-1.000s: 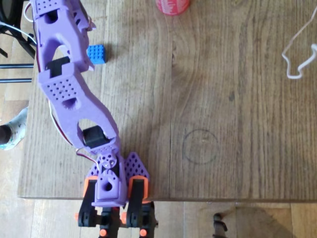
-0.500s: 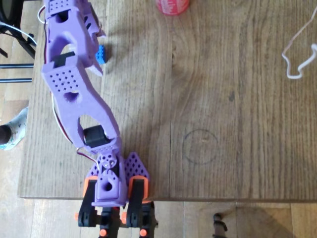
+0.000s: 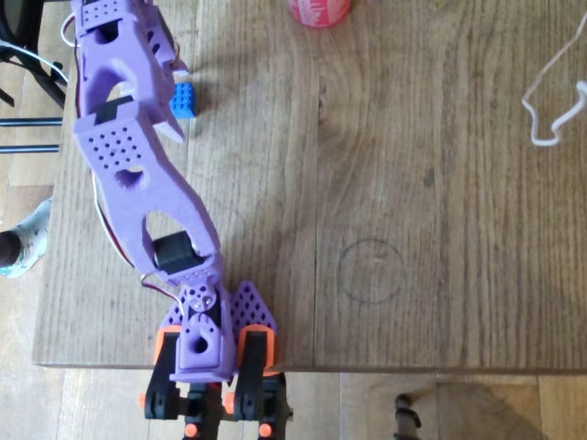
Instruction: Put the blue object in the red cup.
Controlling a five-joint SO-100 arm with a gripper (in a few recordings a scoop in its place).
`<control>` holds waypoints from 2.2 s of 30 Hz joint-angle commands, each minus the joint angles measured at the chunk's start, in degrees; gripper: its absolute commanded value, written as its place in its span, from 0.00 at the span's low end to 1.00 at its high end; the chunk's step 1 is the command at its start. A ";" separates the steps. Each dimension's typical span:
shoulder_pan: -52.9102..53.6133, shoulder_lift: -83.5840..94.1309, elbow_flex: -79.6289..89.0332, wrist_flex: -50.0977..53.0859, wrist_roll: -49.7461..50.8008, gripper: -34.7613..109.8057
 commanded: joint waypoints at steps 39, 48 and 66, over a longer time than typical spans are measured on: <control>5.54 30.50 -3.96 -10.63 -9.93 0.24; 20.04 37.88 -4.48 -33.49 -25.93 0.24; 26.81 16.61 -6.68 -52.56 -42.10 0.24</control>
